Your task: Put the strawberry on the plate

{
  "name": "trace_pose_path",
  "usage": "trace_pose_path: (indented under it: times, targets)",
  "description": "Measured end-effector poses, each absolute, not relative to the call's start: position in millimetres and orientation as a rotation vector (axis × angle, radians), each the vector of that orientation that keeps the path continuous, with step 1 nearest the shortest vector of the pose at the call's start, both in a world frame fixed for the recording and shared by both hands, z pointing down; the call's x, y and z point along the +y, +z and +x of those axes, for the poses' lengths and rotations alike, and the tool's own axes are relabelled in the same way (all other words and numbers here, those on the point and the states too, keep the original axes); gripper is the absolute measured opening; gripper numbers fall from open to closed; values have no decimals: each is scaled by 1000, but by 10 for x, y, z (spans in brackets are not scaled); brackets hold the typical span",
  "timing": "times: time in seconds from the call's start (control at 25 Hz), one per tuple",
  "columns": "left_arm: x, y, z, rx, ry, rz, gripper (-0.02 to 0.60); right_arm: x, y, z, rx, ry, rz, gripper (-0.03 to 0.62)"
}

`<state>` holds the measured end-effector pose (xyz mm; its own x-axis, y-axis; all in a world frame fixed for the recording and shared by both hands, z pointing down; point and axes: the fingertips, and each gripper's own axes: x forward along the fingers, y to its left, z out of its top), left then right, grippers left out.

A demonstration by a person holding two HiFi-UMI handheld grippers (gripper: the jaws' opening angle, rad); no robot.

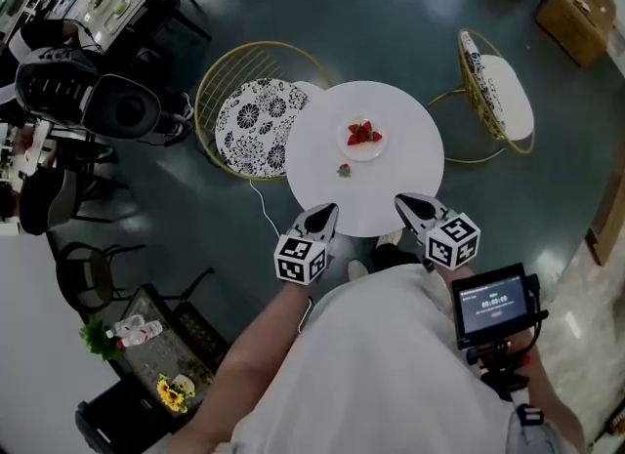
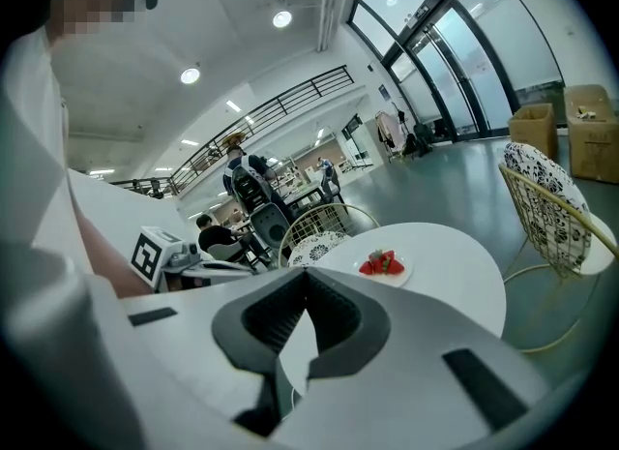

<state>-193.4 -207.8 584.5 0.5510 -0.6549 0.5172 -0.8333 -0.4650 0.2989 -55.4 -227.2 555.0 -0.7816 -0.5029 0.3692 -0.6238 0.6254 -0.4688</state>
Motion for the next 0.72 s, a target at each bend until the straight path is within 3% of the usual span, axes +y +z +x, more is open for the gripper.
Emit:
trace_pose_path:
  times: [0.72]
  targets:
    - [-2754,6779,-1697,-1143,788,2134,7,-2835,6135,-144,-2593,1016,906,6]
